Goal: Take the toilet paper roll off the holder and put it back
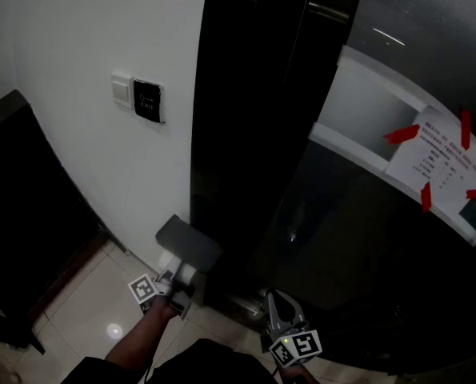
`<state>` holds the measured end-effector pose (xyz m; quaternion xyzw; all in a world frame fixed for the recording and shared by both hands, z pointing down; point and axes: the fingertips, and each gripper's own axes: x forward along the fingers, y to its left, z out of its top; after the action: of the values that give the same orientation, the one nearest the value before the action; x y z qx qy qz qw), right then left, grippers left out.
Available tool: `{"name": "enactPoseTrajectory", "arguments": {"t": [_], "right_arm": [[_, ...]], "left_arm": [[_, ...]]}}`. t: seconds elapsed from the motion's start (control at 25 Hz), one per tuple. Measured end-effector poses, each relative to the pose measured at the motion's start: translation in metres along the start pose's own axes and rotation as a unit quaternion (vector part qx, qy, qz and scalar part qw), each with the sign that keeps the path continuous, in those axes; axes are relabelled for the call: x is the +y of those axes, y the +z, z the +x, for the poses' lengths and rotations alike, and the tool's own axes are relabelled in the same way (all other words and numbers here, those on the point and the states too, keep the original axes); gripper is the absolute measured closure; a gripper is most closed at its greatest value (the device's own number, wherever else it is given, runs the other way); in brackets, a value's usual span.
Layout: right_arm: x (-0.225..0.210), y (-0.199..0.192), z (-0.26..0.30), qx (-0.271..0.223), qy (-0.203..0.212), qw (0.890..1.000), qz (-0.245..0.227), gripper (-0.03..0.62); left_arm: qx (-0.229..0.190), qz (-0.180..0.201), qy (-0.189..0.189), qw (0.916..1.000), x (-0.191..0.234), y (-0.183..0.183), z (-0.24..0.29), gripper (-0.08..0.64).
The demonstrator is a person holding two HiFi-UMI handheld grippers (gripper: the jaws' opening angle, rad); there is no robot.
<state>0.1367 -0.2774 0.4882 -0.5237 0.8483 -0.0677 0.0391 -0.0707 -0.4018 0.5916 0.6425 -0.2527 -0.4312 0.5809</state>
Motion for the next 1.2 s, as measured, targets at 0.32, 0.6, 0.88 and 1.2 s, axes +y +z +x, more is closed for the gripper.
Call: {"name": "enactPoseTrajectory", "arguments": {"t": [0.32, 0.6, 0.88, 1.2], "right_arm": [[-0.002, 0.0, -0.004, 0.005, 0.004, 1.0, -0.001, 0.578], [-0.002, -0.006, -0.004, 0.004, 0.025, 1.0, 0.013, 0.578], [0.016, -0.002, 0.006, 0.004, 0.07, 0.997, 0.015, 0.578], [0.035, -0.002, 0.022, 0.005, 0.121, 0.993, 0.008, 0.578]], "left_arm": [[-0.009, 0.015, -0.002, 0.9998, -0.001, 0.0, -0.012, 0.089], [-0.006, 0.049, 0.01, 0.9987, -0.001, -0.009, -0.028, 0.089], [-0.024, 0.069, 0.022, 0.9971, -0.01, -0.007, -0.047, 0.091], [-0.016, 0.36, 0.062, 0.9309, -0.067, 0.006, -0.076, 0.139]]}}
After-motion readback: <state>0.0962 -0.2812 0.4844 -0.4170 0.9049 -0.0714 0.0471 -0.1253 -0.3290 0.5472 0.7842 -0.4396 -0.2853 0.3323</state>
